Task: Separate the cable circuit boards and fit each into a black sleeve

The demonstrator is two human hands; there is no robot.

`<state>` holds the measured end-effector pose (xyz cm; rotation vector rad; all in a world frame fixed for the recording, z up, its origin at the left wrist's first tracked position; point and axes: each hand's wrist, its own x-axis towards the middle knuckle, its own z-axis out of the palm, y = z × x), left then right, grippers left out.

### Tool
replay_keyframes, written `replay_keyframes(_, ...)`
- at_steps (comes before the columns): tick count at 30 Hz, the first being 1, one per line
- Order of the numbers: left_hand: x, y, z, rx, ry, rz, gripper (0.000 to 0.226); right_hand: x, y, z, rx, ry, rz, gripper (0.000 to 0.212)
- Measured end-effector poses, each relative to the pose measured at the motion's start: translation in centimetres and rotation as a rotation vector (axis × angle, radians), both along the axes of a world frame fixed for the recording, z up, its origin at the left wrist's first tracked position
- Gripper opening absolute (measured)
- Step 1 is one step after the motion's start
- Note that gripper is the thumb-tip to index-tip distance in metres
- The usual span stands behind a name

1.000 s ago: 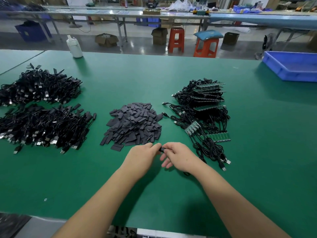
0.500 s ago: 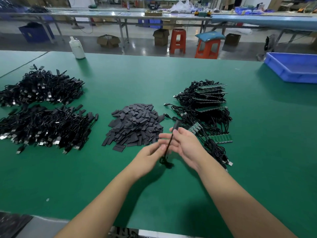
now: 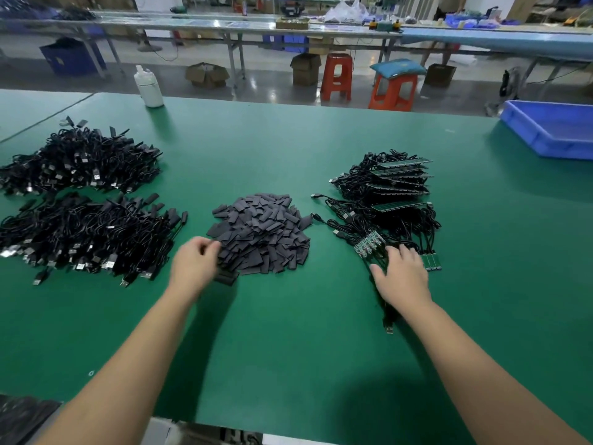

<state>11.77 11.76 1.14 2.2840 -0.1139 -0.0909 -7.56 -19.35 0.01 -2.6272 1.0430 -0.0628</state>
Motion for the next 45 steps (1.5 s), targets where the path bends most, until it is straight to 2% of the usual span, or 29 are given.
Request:
replay_keyframes(2, 3.5, 1.9, -0.2, 0.170, -0.005, 0.081, 0.033, -0.3, -1.1, -0.5, 0.093, 0.061, -0.025, 0.063)
replay_keyframes(4, 6.0, 3.2, -0.6, 0.322, 0.034, 0.100, 0.037, -0.4, -1.6, -0.7, 0.095, 0.068, -0.041, 0.058)
replay_keyframes(9, 7.6, 3.7, -1.9, 0.801, 0.152, -0.126, 0.043, -0.1, -2.1, -0.6, 0.013, 0.067, -0.114, 0.048)
replay_keyframes(12, 7.3, 3.4, -2.4, 0.897, 0.144, -0.208, 0.047, 0.4, -2.3, -0.7, 0.003, 0.027, -0.120, 0.058)
replay_keyframes(16, 7.2, 3.2, -2.5, 0.896, 0.187, -0.235, 0.071, 1.5, -2.1, -0.6, 0.073, -0.073, -0.086, 0.070)
replay_keyframes(19, 7.4, 3.2, -2.2, 0.919, 0.141, -0.228, 0.069, 2.3, -1.9, -0.6, 0.111, -0.078, -0.101, 0.067)
replay_keyframes(22, 7.8, 3.5, -2.6, 0.932, 0.028, -0.243, 0.059, 2.8, -1.8, -0.6, 0.224, -0.155, -0.125, 0.052)
replay_keyframes(25, 8.4, 3.6, -3.1, 0.925, -0.067, -0.301, 0.064, 3.2, -1.7, -0.5, 0.328, -0.141, -0.041, 0.039)
replay_keyframes(29, 8.9, 3.3, -3.2, 0.951, -0.157, -0.362, 0.068, 2.7, -1.9, -0.3, 0.365, -0.118, 0.046, 0.017)
replay_keyframes(32, 9.3, 3.4, -3.2, 0.970, -0.168, -0.339, 0.060, 2.5, -2.1, 0.3, 0.388, -0.139, 0.067, 0.019)
replay_keyframes(37, 10.2, 4.2, -3.2, 0.847, -0.106, -0.148, 0.034, 2.3, -1.5, 2.0, 0.519, -0.219, 0.096, 0.034)
replay_keyframes(40, 9.8, 4.1, -2.7, 0.825, -0.087, -0.087, 0.034, 2.1, -1.3, 2.7, 0.523, -0.276, 0.154, 0.025)
replay_keyframes(42, 9.0, 3.1, -1.8, 0.866, -0.242, -0.068, 0.032, 2.0, -1.1, 3.0, 0.519, -0.308, 0.143, 0.030)
replay_keyframes(43, 8.3, 2.0, -1.1, 0.817, -0.340, -0.063, 0.029, 1.9, -0.9, 3.3, 0.521, -0.321, 0.127, 0.031)
replay_keyframes(45, 5.8, -1.1, 0.4, 0.553, -0.423, -0.126, 0.023, 1.9, -0.6, 3.8, 0.545, -0.360, 0.095, 0.024)
